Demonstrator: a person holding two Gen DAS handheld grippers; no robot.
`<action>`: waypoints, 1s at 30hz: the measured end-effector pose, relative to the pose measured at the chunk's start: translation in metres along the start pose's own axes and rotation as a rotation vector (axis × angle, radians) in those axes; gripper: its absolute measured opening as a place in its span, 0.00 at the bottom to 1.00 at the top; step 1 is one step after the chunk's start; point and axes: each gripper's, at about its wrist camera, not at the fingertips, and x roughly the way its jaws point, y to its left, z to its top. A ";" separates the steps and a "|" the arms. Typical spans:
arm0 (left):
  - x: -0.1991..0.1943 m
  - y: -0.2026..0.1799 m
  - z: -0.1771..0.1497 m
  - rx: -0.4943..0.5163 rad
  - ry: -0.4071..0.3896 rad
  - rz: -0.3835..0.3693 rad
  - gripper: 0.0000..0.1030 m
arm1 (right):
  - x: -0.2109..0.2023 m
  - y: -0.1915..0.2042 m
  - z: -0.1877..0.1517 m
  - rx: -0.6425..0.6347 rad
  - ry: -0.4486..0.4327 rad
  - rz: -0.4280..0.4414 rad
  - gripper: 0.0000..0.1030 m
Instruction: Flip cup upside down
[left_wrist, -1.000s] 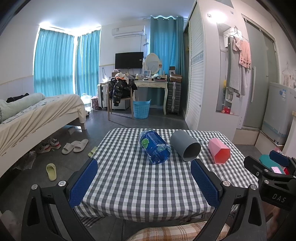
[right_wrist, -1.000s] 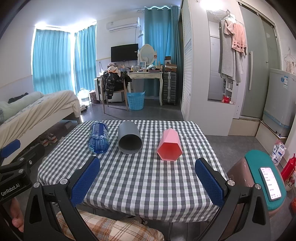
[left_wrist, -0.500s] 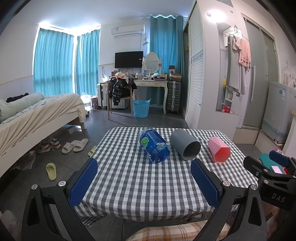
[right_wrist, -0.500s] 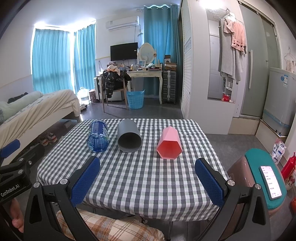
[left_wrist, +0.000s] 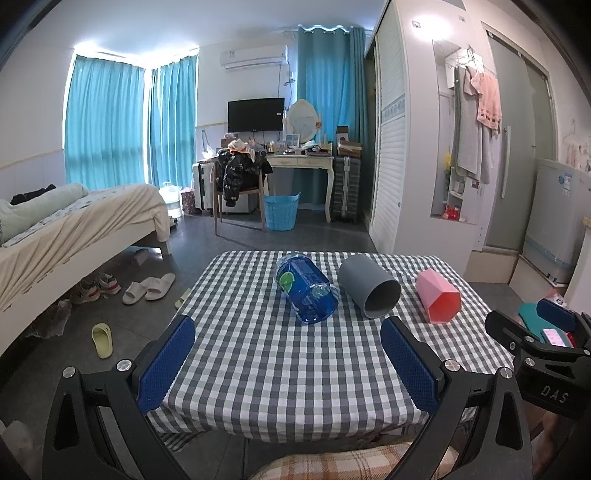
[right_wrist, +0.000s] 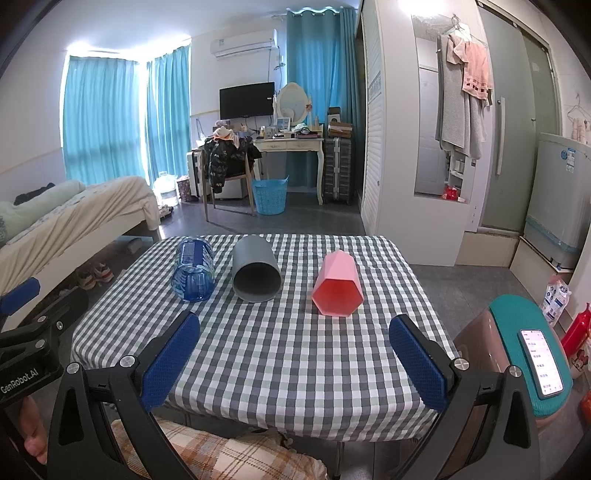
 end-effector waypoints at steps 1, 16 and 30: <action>0.003 -0.001 0.003 -0.001 0.004 0.002 1.00 | 0.001 -0.002 0.001 0.002 0.002 -0.002 1.00; 0.127 -0.023 0.050 -0.015 0.133 0.086 1.00 | 0.074 -0.044 0.044 0.063 0.051 -0.028 1.00; 0.237 -0.026 0.025 -0.035 0.332 0.083 0.96 | 0.141 -0.061 0.045 0.062 0.131 -0.045 1.00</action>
